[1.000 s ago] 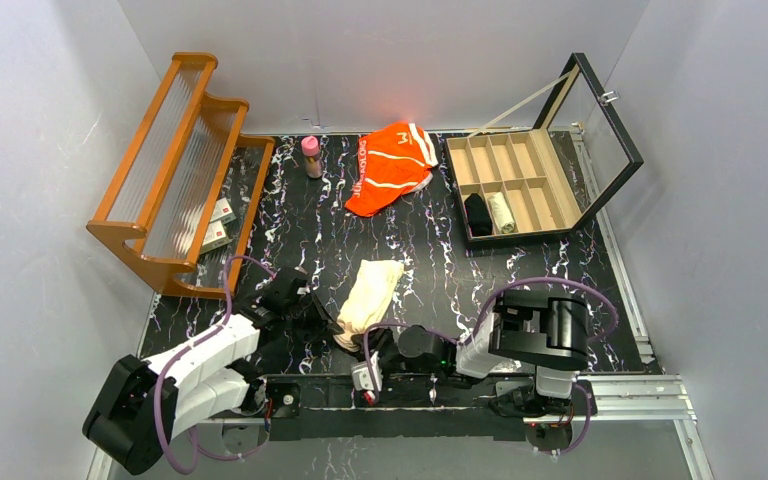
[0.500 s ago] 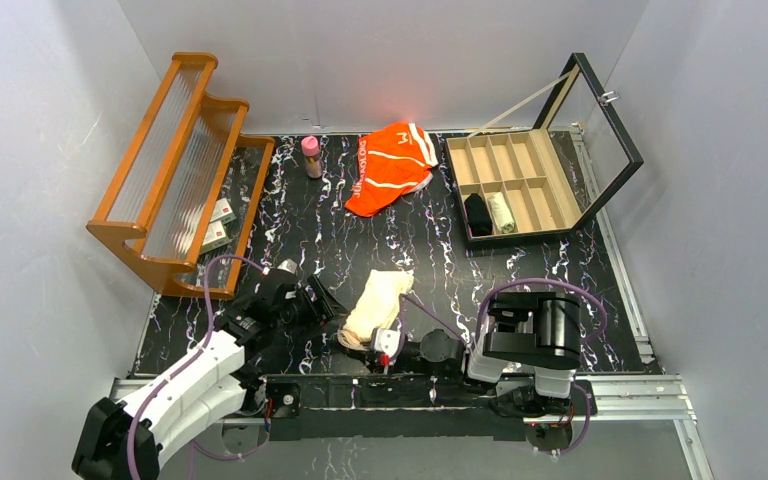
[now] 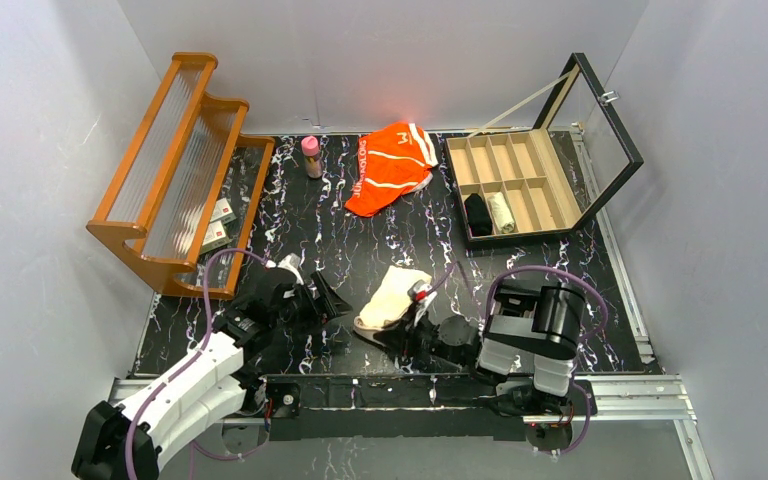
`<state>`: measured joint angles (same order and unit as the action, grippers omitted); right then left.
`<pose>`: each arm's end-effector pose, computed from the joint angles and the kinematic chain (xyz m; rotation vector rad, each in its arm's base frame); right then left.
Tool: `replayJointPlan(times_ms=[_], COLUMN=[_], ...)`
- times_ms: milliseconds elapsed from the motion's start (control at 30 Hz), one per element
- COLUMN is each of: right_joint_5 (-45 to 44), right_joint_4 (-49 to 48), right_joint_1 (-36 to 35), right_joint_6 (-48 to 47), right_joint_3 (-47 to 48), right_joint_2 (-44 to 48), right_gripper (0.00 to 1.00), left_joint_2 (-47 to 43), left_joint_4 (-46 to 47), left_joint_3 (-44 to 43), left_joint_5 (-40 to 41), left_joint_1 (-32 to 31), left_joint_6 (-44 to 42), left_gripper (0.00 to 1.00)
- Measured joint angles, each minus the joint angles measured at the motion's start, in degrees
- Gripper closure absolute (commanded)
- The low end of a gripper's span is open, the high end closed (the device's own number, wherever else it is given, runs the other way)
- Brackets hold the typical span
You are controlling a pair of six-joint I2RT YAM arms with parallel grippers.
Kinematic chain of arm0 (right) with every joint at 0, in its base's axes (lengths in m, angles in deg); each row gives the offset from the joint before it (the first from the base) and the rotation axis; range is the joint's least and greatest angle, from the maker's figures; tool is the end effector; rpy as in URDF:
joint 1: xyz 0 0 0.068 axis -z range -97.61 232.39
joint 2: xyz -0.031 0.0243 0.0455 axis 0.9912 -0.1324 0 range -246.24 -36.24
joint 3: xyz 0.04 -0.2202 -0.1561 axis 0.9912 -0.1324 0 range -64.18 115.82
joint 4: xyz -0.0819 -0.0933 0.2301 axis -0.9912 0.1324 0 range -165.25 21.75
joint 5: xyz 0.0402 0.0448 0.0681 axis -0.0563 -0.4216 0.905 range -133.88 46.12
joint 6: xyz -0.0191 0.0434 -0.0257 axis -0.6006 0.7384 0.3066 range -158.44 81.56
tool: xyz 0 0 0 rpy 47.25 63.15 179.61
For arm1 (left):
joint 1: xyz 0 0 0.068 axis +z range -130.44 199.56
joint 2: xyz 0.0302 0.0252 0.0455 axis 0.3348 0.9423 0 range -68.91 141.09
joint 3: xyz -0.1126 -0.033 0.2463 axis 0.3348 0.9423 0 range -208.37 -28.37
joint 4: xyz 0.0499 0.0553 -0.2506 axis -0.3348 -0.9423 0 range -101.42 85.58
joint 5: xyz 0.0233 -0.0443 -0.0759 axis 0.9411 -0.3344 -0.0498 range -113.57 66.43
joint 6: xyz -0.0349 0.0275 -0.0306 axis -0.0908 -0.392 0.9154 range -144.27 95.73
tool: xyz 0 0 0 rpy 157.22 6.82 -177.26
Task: Roll the underwear
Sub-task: Roll the underwear to the center of the board.
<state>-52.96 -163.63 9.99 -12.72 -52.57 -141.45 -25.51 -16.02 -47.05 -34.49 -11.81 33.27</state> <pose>0.0786 0.2294 0.1101 -0.5909 1.6974 1.1427 0.1361 -0.0910 0.1824 -0.4310 2.3681 -1.0162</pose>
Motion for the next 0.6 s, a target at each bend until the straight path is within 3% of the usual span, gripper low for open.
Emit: replayJointPlan(times_ms=[267,600], right_joint_5=[2.25,2.64], right_joint_4=[-0.76,2.8], right_joint_1=[9.22,11.96], right_joint_6=[24.28,44.46], right_joint_3=[-2.49,-3.91], right_joint_2=[-2.47,-0.92], right_gripper=[0.99,0.98], left_joint_2=[3.34,13.38], left_joint_4=[5.79,11.45], left_joint_3=[0.0,-0.57], left_joint_5=[-4.7,-9.75], left_joint_1=[0.0,-0.09], left_joint_6=[-5.4,-10.84], left_gripper=[0.24,0.23])
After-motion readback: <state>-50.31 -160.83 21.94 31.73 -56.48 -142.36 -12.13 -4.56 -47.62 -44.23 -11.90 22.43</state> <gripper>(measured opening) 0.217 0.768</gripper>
